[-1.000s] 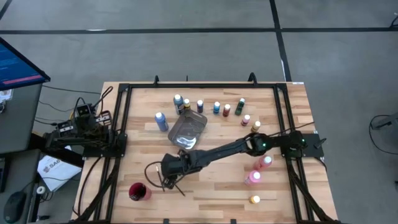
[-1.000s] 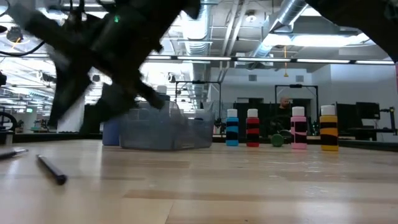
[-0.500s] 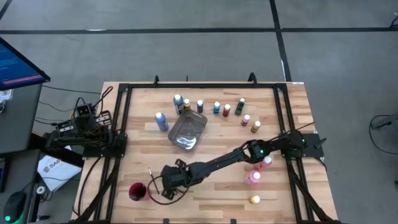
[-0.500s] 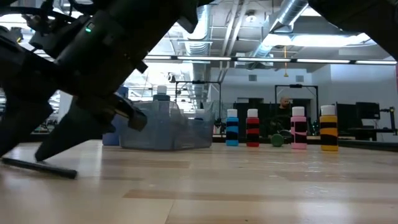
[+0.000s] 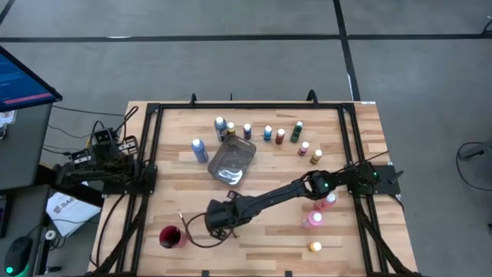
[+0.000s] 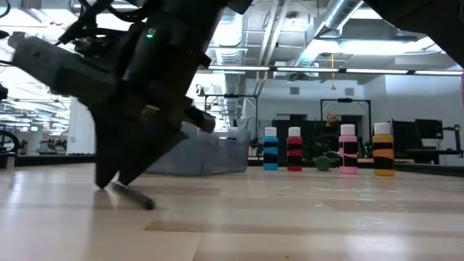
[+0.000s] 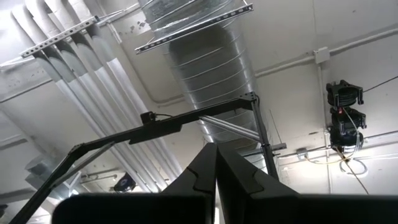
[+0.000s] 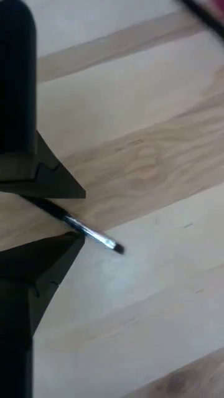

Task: Pick & Place Paint Supplies
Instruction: Put the silver paintbrush into the red cup

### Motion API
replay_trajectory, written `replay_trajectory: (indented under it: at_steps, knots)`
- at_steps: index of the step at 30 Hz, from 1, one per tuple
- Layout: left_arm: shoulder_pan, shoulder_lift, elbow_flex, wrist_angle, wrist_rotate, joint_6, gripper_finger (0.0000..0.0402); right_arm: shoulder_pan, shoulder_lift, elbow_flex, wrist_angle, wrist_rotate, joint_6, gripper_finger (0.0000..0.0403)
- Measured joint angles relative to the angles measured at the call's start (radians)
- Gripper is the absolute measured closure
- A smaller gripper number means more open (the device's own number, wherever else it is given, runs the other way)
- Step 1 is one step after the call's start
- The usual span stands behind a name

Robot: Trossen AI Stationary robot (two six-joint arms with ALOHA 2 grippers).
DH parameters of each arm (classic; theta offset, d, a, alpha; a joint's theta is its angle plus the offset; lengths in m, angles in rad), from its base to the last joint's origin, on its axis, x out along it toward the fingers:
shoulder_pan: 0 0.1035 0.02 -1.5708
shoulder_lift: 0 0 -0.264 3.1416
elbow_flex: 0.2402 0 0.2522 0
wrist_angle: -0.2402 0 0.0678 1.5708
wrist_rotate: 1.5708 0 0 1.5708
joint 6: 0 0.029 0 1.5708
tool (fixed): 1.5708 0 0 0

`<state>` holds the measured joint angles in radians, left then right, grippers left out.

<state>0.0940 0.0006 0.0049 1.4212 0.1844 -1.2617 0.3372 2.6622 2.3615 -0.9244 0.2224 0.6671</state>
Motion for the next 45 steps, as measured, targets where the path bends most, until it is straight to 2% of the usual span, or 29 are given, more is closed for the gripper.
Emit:
replay_trajectory:
  at_steps: [7,13,23,28,35,40,45]
  knots:
    - [0.000,0.000,0.000,0.000,0.000,0.000,0.0399,-0.002,-0.053,-0.012,-0.152,-0.085,0.090,0.0299]
    - [0.000,0.000,0.000,0.000,0.000,0.000,0.0399,-0.011,-0.081,-0.012,-0.189,-0.110,0.104,0.0299]
    - [0.000,0.000,0.000,0.000,0.000,0.000,0.0399,-0.047,-0.103,-0.008,-0.166,-0.111,-0.039,0.0297]
    - [0.000,0.000,0.000,0.000,0.000,0.000,0.0399,-0.066,-0.102,-0.010,-0.174,-0.113,-0.115,0.0263]
    - [0.000,0.000,0.000,0.000,0.000,0.000,0.0399,-0.119,-0.103,-0.012,-0.168,-0.033,-0.155,0.0193]
    - [0.000,0.000,0.000,0.000,0.000,0.000,0.0399,-0.133,-0.072,-0.010,-0.197,-0.014,-0.175,0.0188]
    - [0.007,0.000,0.000,0.001,0.000,0.000,0.0399,-0.126,-0.033,-0.005,-0.206,-0.058,-0.165,0.0200]
